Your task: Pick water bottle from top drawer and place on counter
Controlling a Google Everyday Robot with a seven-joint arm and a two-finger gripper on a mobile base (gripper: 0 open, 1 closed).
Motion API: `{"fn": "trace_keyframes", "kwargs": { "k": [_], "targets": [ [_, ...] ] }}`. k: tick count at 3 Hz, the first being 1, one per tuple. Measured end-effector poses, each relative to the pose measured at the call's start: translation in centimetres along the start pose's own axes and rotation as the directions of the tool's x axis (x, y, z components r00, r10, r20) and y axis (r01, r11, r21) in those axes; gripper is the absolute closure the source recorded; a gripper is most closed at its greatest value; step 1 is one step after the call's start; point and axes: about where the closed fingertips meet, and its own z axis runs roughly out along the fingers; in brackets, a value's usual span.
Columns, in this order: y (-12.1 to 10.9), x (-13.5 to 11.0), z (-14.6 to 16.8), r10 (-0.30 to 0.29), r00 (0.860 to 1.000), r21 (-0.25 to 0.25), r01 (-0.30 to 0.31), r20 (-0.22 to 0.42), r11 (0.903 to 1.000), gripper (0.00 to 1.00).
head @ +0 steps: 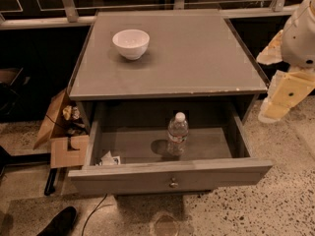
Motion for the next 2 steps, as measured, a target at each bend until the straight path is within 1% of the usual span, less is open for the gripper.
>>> {"fn": "trace_keyframes", "kwargs": {
  "k": [1,2],
  "targets": [
    [-0.1,-0.4,1.2,0.022,0.999,0.018,-0.023,0.045,0.9996,0.47],
    [0.1,-1.3,4.8,0.060,0.987,0.031,-0.065,0.147,0.9974,0.70]
  ]
}}
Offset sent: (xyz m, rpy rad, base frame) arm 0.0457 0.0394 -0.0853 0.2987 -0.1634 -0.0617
